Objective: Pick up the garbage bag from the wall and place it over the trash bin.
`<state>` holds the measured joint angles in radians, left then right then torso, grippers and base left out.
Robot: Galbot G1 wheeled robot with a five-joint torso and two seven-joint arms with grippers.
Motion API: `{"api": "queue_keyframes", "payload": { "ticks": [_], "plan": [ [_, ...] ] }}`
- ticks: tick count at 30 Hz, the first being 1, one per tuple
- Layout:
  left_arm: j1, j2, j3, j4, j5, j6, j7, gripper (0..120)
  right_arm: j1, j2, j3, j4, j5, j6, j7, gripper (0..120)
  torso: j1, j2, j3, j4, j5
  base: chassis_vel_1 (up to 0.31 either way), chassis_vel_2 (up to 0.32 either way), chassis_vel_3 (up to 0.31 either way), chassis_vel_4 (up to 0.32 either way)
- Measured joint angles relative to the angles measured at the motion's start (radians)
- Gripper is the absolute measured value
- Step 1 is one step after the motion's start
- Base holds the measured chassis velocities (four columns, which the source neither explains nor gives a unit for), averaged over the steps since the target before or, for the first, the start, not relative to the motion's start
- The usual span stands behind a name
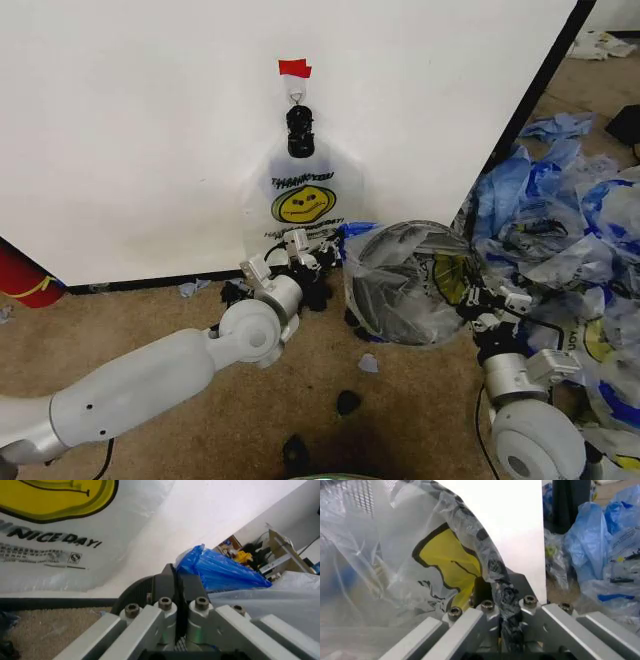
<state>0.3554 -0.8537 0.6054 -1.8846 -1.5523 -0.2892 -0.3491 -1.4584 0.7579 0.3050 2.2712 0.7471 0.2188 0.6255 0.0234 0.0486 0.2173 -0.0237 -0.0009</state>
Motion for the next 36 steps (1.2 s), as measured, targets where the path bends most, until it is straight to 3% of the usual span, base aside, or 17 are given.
{"api": "queue_keyframes", "payload": {
  "ticks": [8, 16, 28, 34, 36],
  "plan": [
    [0.007, -0.005, -0.007, 0.025, 0.023, -0.005, -0.003, 1, -0.008, 0.0, 0.0, 0.004, -0.004, 0.0, 0.0, 0, 0.0, 0.0, 0.0, 0.0, -0.0001, 0.0, 0.0, 0.0, 0.0],
    [0.062, 0.021, -0.041, -0.019, 0.025, 0.011, -0.002, 27, 0.001, 0.016, -0.015, -0.006, 0.004, -0.001, 0.004, 0, 0.0, 0.0, 0.0, 0.0, -0.0001, 0.0, 0.0, 0.0, 0.0],
    [0.122, 0.089, -0.084, -0.065, 0.04, 0.054, 0.012, 76, 0.009, 0.023, -0.03, -0.012, 0.036, -0.02, 0.026, 0, 0.0, 0.0, 0.0, -0.0001, -0.0002, 0.0, 0.0, 0.0, 0.0],
    [0.161, 0.128, -0.115, -0.089, 0.06, 0.054, -0.005, 97, 0.019, 0.031, -0.036, -0.026, 0.053, -0.024, 0.053, 0, 0.0, 0.0, 0.0, -0.0001, -0.0001, 0.0, 0.0, 0.0, 0.0],
    [0.193, 0.15, -0.134, -0.095, 0.078, 0.053, -0.011, 98, 0.024, 0.038, -0.041, -0.025, 0.09, -0.031, 0.065, 0, 0.0, 0.0, 0.0, 0.0001, -0.0002, 0.0, 0.0, 0.0, 0.0]
  ]
}}
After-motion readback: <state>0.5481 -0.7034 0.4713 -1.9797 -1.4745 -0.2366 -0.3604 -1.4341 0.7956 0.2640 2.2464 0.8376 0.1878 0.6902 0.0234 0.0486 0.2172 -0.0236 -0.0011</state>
